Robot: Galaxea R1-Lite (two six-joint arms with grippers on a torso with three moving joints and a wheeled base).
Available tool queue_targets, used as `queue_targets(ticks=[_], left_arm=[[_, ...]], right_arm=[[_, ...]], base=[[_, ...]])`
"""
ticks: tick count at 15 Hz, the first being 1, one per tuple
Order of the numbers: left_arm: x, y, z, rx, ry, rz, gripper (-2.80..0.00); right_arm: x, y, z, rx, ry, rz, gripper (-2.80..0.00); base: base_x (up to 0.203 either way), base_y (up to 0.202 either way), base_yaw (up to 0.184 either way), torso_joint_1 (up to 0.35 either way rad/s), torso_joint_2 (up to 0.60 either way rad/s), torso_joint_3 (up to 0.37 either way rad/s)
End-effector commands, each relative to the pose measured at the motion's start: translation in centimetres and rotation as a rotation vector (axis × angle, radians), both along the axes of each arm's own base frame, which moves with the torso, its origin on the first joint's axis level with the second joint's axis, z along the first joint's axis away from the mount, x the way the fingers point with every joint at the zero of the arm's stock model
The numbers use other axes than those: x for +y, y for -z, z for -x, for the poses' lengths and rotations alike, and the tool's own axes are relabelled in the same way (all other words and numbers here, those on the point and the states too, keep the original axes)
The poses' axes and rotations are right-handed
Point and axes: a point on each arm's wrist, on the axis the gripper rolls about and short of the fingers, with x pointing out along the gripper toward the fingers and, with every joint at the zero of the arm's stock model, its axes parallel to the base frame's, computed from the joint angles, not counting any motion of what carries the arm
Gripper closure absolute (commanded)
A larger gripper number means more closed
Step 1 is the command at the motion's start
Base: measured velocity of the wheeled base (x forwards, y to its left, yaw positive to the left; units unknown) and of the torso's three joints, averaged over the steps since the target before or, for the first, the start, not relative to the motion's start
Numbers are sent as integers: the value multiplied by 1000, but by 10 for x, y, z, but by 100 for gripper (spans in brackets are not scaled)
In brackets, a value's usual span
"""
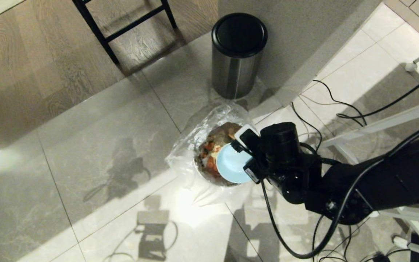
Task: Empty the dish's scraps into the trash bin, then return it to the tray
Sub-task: Put the bowl back to the table
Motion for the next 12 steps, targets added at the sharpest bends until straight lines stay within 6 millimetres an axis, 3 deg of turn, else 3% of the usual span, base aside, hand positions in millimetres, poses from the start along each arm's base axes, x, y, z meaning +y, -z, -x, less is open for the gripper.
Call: queue_targets(ticks=[1,4,6,12], left_arm=[[0,0,0,1,0,1,0],[0,0,0,-1,0,1,0],[0,0,0,1,0,1,0],[0,0,0,1,0,1,0]], right_arm=[[2,-9,-4,-13,11,-30,0],[10,-45,-26,-55,47,-119,0],[7,-55,-34,-29,71,-113,0],[-14,-69,-14,138,182,-228,0]], base=[[0,0,0,0,0,0],[0,0,0,0,0,0],[0,0,0,0,0,0],[0,0,0,0,0,0]])
